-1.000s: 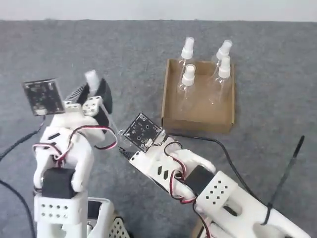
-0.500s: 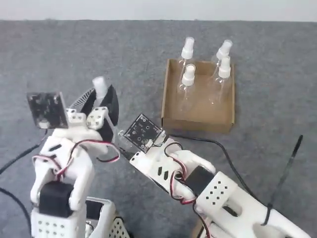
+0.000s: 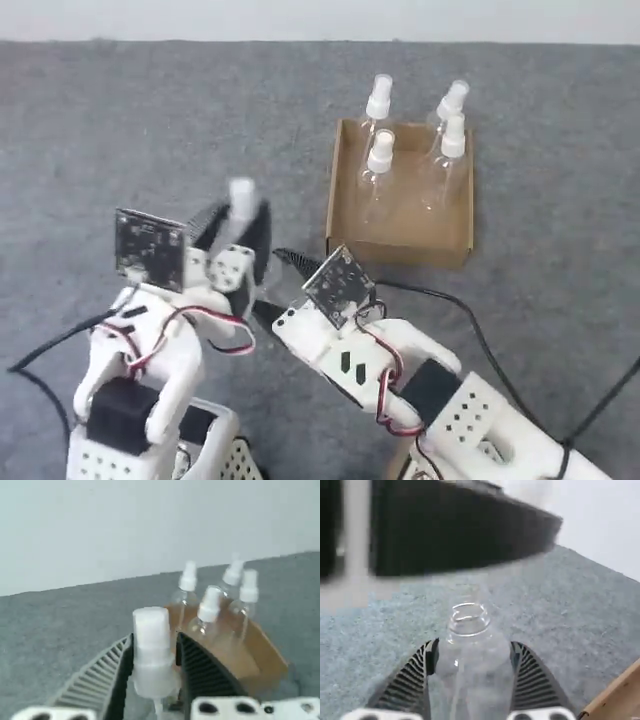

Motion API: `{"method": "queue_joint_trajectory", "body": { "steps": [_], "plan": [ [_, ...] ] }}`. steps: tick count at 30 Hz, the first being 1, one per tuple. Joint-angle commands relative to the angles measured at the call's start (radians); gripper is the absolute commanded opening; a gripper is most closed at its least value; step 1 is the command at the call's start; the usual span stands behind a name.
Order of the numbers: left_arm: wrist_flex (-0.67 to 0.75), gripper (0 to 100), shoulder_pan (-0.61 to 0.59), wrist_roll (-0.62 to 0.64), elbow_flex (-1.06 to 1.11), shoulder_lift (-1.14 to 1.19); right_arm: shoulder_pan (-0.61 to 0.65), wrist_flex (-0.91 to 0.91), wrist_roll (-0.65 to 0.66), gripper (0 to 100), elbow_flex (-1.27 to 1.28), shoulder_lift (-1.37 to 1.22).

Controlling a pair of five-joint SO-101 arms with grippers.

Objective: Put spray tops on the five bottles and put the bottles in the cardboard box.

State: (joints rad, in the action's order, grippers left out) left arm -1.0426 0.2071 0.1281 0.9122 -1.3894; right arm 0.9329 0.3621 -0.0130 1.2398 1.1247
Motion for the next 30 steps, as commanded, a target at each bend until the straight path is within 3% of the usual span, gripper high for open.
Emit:
{"method": "queue_joint_trajectory", "body": {
  "steps": [1,11,25,30],
  "plan": [
    [-0.044,14,0.012,-0.015,-0.073,-0.008,-0.033,-0.028,-0.014,0.6,-0.008,0.031],
    [-0.04,14,-0.101,-0.075,-0.206,-0.003,-0.045,-0.021,-0.014,0.6,-0.006,0.031],
    [-0.008,14,-0.135,-0.087,-0.021,0.057,-0.045,-0.019,-0.012,0.6,-0.008,0.041],
    [-0.008,14,-0.135,-0.086,-0.021,0.057,-0.107,-0.019,-0.014,0.6,-0.014,0.041]
  ]
}}
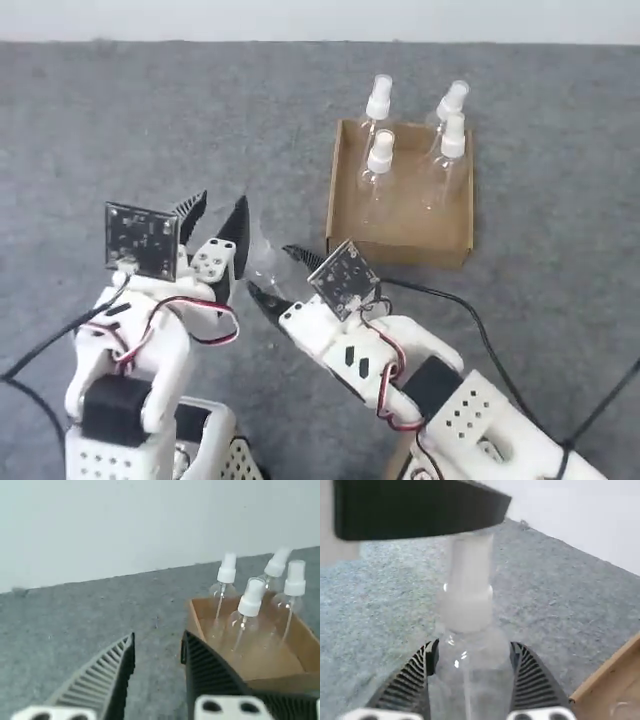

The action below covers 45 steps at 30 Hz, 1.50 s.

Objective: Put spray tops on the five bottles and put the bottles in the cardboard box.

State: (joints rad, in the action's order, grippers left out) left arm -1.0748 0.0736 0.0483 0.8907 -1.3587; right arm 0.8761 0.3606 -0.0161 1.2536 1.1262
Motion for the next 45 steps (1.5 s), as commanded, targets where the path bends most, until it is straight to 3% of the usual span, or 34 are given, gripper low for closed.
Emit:
{"method": "queue_joint_trajectory", "body": {
  "steps": [1,10,18,24,30,37,45],
  "plan": [
    [0.025,14,-0.002,-0.006,0.001,0.026,-0.061,-0.018,-0.011,0.6,-0.028,0.039],
    [0.023,14,-0.003,-0.008,0.001,0.025,-0.076,-0.018,-0.006,0.6,-0.031,0.039],
    [0.037,15,-0.029,-0.003,0.147,-0.153,-0.209,0.038,-0.005,0.6,-0.207,0.027],
    [0.11,20,0.103,-0.084,0.394,-0.299,-0.206,0.056,-0.009,0.6,-0.364,-0.134],
    [0.114,25,0.216,-0.089,0.473,-0.361,-0.199,0.07,-0.011,0.6,-0.551,-0.355],
    [0.118,25,0.215,-0.087,0.479,-0.361,-0.113,0.312,-0.009,0.6,-0.666,-0.366],
    [0.117,25,0.215,-0.091,0.479,-0.361,-0.114,0.46,-0.005,0.6,-0.664,-0.228]
  ]
}}
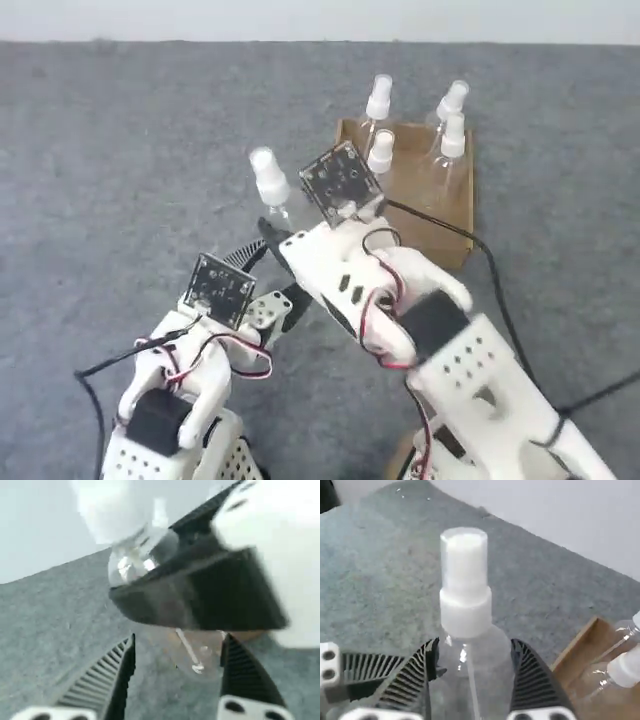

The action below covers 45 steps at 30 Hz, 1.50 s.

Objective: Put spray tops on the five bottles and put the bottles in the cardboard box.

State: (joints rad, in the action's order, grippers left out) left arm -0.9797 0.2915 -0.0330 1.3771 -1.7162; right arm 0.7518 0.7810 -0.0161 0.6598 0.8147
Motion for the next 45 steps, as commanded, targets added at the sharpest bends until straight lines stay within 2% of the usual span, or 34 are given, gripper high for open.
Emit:
{"method": "queue_joint_trajectory", "body": {
  "steps": [1,6,14,19,22,26,29,36,45],
  "plan": [
    [0.021,25,-0.003,-0.009,-0.007,-0.003,0.01,0.047,-0.005,0.6,-0.071,0.09],
    [0.017,25,-0.002,-0.006,-0.007,-0.006,-0.042,0.065,-0.005,0.6,-0.071,0.093],
    [0.015,25,0.003,-0.006,-0.005,-0.008,-0.323,0.105,0.048,0.6,-0.071,0.102],
    [0.015,25,-0.003,-0.011,-0.005,-0.008,-0.427,0.064,0.041,0.6,-0.005,0.104],
    [0.017,20,-0.021,-0.008,-0.005,-0.009,-0.463,-0.05,0.018,0.6,0.089,0.102],
    [0.063,1,-0.172,0.005,-0.005,-0.009,-0.492,-0.219,-0.044,0.6,0.206,0.093],
    [0.097,2,-0.232,0.077,0.007,-0.009,-0.489,-0.343,-0.058,0.6,0.284,0.093],
    [0.107,1,-0.233,0.074,0.015,-0.009,-0.496,-0.564,-0.063,0.6,0.453,0.093],
    [0.107,1,-0.232,0.075,0.016,-0.009,-0.549,-0.591,-0.066,0.6,0.465,0.09]
  ]
}}
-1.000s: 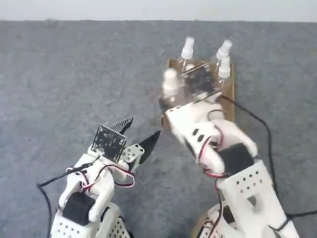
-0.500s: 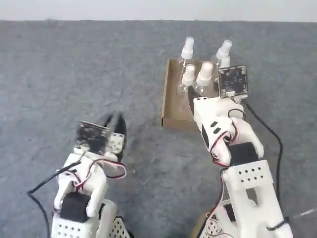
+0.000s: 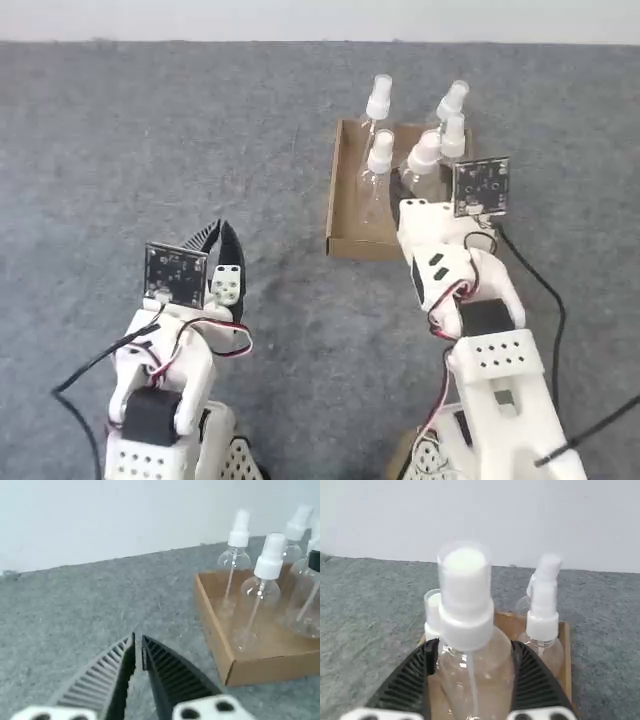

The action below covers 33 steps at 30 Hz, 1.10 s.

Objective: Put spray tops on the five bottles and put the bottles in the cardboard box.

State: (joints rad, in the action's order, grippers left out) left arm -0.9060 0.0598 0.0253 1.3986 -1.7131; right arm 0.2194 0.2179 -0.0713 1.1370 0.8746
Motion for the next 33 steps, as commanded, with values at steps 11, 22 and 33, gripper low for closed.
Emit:
{"method": "queue_joint_trajectory", "body": {
  "steps": [11,22,33],
  "plan": [
    [0.031,1,0.0,0.018,-0.005,-0.012,-0.018,-0.203,-0.014,0.6,-0.026,-0.203],
    [0.032,1,0.0,0.018,-0.005,-0.012,-0.018,-0.377,-0.008,0.6,0.089,-0.308],
    [0.032,1,0.0,0.018,-0.005,-0.012,-0.018,-0.437,-0.008,0.6,0.106,-0.389]
  ]
}}
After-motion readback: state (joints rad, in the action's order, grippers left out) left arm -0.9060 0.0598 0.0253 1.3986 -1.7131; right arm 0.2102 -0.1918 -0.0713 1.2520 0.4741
